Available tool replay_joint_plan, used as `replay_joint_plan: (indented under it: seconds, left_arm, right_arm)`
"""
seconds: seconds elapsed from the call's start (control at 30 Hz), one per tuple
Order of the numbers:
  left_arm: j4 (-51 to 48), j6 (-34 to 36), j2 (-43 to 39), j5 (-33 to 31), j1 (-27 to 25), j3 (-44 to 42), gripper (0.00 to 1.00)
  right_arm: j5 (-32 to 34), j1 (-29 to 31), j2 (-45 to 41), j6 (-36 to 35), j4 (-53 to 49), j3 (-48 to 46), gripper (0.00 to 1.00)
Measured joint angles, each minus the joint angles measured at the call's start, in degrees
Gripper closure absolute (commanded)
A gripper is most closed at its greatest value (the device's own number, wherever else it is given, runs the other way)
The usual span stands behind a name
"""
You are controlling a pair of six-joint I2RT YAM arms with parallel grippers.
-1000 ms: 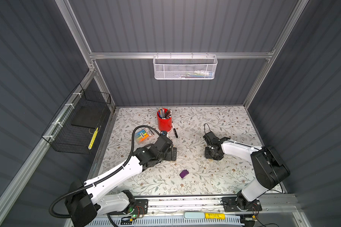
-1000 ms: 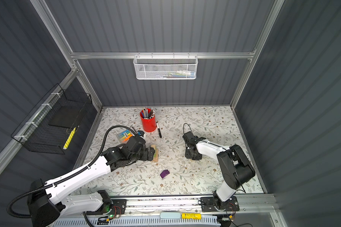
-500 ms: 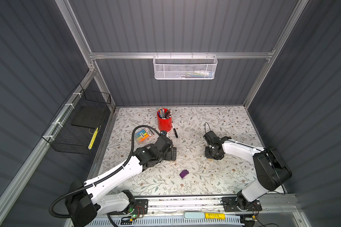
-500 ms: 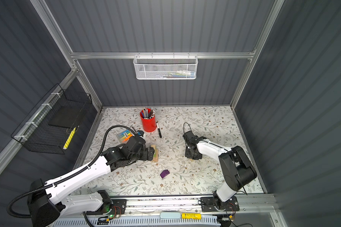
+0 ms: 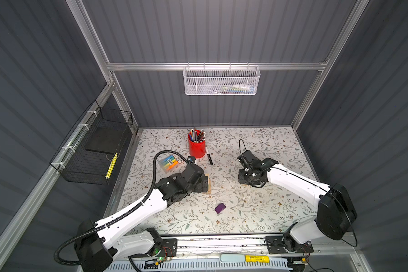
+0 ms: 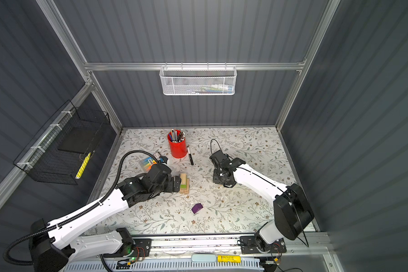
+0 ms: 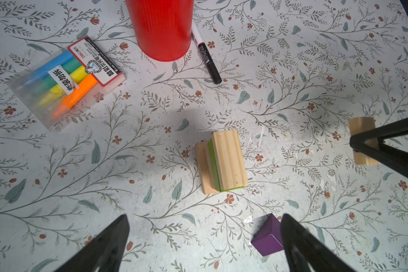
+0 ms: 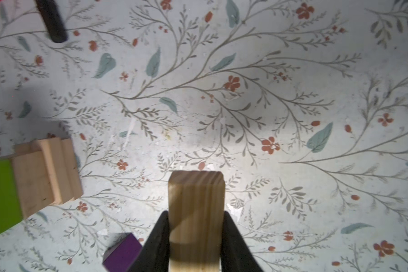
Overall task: Build the wood block tower
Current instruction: 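Lift the wooden block and carry it over the block group with the right gripper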
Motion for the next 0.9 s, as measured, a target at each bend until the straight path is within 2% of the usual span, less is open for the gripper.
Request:
replay_joint_plan:
  seconds: [0.27, 0.6, 0.9]
  left_arm:
    - [-3.3, -2.0, -5.0, -3.1, 0.0, -1.4, 0.0]
    - [-8.2, -5.0, -9.8, -6.6, 0.0, -3.7, 0.0]
    - [-11.0, -7.4, -12.6, -9.2, 0.0, -4.4, 0.0]
  right_arm:
    - [0.2, 6.9, 3.4, 3.7, -4.2, 10.7, 0.71]
    - [0.4, 14.1, 14.5, 7.4, -7.1, 25.7, 0.71]
    - [2.0, 17.7, 23.8, 9.0, -10.1, 36.7, 0.71]
